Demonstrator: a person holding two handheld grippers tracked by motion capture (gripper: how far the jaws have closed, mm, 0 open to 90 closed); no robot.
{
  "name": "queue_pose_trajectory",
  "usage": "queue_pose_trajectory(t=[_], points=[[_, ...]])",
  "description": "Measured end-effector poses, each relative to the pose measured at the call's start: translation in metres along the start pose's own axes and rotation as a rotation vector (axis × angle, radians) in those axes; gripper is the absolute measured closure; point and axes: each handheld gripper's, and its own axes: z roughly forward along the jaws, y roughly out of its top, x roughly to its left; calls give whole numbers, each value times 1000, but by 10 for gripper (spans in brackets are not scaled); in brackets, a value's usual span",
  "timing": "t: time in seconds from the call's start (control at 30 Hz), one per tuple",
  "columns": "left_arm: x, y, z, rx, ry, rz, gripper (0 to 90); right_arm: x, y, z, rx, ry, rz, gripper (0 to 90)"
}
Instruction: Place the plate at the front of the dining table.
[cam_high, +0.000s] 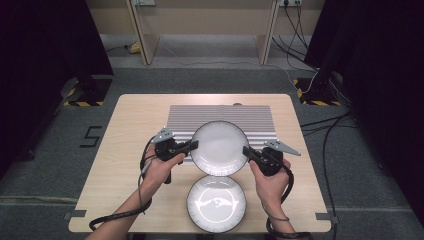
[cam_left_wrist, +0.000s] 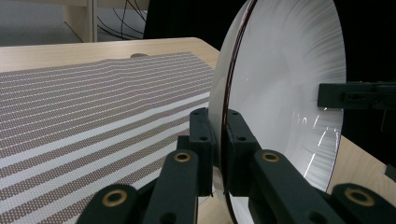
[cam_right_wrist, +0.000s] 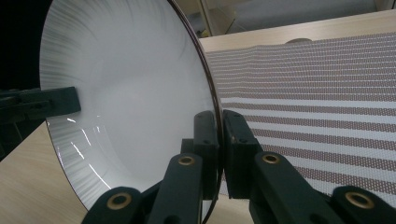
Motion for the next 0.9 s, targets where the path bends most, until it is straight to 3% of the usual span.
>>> queue_pose_trajectory(t=[0.9], points=[[15,9,14,-11,35,-10,827,-2,14,20,-15,-28,-18,849]])
